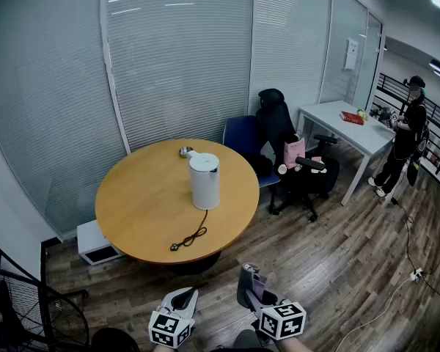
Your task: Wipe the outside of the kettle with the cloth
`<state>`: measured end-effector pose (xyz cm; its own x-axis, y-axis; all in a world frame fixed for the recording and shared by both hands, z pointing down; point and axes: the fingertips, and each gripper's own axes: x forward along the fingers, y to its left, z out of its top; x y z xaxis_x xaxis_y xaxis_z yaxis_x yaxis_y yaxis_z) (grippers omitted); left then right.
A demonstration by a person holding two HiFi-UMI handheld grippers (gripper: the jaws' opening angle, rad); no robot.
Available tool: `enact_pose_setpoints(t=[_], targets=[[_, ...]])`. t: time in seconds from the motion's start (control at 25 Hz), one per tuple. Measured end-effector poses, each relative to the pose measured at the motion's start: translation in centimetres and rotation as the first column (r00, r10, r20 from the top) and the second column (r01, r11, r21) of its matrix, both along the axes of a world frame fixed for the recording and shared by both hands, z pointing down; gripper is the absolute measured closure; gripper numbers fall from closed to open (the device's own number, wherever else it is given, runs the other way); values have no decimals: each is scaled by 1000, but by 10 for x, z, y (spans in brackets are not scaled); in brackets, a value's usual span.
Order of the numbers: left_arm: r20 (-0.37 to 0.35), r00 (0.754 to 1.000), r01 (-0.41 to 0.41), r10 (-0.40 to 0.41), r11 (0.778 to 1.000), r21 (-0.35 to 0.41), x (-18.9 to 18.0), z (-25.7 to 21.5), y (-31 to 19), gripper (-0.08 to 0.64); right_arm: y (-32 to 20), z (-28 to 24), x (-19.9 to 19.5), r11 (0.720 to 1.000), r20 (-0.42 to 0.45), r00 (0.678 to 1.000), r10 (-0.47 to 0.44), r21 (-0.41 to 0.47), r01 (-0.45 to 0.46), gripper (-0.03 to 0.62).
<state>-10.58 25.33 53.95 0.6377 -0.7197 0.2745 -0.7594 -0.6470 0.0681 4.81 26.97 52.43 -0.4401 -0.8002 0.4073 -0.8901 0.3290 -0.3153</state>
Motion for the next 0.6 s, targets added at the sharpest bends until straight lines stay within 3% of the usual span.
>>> enact_pose_setpoints(t=[0.16, 0.6], targets=[[-2, 1000, -8, 8, 1000, 8, 4, -1, -9, 548, -12, -2, 1, 1000, 47, 999, -7, -4, 7, 511], [-16, 999, 46, -46, 999, 7, 19, 1, -78, 548, -80, 8, 18, 999, 73, 997, -15, -40, 18, 511]])
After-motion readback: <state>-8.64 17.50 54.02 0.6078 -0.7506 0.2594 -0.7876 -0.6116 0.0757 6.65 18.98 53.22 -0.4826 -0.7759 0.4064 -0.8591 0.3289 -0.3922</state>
